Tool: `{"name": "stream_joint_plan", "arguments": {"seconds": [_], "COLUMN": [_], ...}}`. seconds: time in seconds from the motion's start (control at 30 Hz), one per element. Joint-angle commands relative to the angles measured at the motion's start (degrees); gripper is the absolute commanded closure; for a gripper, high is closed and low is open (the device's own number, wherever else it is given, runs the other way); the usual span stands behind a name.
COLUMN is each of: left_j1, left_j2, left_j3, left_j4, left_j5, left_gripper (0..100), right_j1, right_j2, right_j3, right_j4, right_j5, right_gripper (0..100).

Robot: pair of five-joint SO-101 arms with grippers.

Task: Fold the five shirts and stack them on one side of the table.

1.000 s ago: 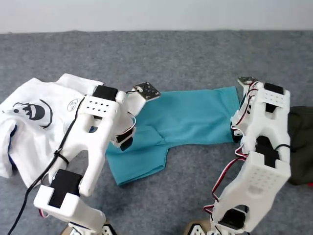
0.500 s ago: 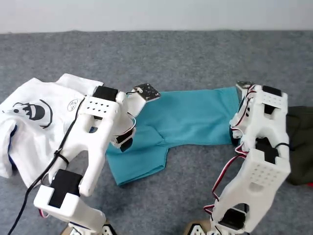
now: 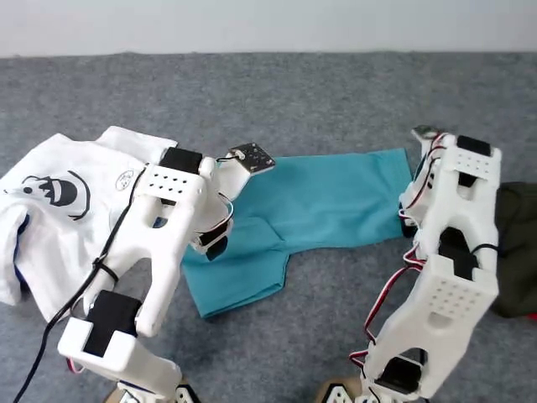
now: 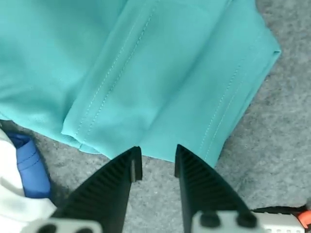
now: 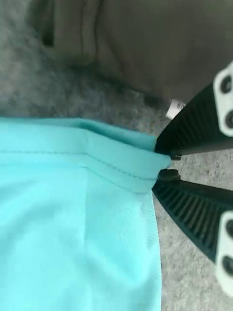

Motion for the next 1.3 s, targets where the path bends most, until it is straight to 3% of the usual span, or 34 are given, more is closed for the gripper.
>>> {"name": "stream_joint_plan", "arguments": {"seconds": [0.0, 0.6, 0.67, 0.87, 0.97, 1.27], "left_j1": [0.6, 0.6, 0.6, 0.9, 3.7, 18.7], "left_j2": [-2.9, -2.9, -2.9, -3.4, -3.5, -4.1], "left_j3": [-0.3, -0.3, -0.3, -0.7, -0.9, 12.2], "left_j4": [0.6, 0.8, 0.8, 3.4, 9.1, 7.7], "left_j5": [0.6, 0.6, 0.6, 0.6, 0.4, 0.3], "left_gripper": [88, 88, 88, 88, 88, 88], "right_j1": [0.4, 4.7, 4.8, 4.6, 4.7, 4.7], "right_j2": [-2.7, 4.1, 4.2, 0.1, -5.1, -18.0], "right_j3": [-3.7, -3.8, -3.8, -3.8, -3.8, -3.5], "right_j4": [0.4, -0.9, -0.8, 3.8, 6.5, 15.4], "right_j5": [0.9, 3.3, 3.3, 3.3, 3.3, 3.3], "right_gripper": [98.8, 97.8, 93.1, 66.5, 65.6, 69.9]}}
